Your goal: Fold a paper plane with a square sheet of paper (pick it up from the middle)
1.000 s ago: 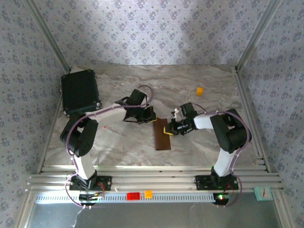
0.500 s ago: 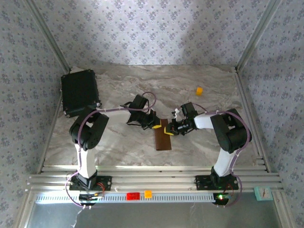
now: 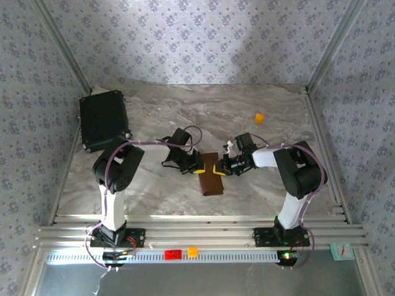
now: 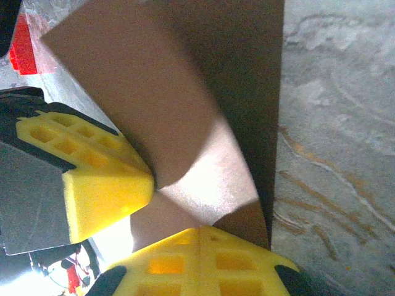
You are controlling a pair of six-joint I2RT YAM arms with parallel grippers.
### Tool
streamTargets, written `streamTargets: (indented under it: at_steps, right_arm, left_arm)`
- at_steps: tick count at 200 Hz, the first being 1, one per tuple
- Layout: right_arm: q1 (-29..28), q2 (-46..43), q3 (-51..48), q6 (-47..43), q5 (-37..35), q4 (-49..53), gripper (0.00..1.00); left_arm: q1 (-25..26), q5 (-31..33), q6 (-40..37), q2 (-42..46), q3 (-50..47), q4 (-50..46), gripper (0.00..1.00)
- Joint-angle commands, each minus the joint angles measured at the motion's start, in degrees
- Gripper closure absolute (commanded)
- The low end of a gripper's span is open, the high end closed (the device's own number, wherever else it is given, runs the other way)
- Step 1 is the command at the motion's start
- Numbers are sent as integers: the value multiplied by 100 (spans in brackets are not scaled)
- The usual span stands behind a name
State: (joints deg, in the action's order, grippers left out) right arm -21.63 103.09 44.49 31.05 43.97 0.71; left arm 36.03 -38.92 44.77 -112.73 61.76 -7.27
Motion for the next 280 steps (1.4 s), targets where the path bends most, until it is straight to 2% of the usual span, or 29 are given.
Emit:
streamTargets:
  at_steps: [1,56,98,188,243,280]
  right_arm:
    - [10,372,-358,77,-959,797,100]
    - [11,318,-373,112,-1022,811,100]
    - [17,300,-363,130,-1060,820,100]
    - [23,241,-484,147,-1091,791,100]
    - [27,192,-490,159,-1129,807,100]
    - [32,200,-486,178,-1145,793,100]
  left_arm:
    - [-113,558,-370,-258,-114,-719,100]
    - [-109,270,-338,295,333,-622,100]
    - [-134,183,-356,32,673,-580,100]
    - [-306,830,-501,-462,258,-620,100]
    - [-336,482,-639,62,725,-802,100]
    - [-242,404,-712,32,866,-723,100]
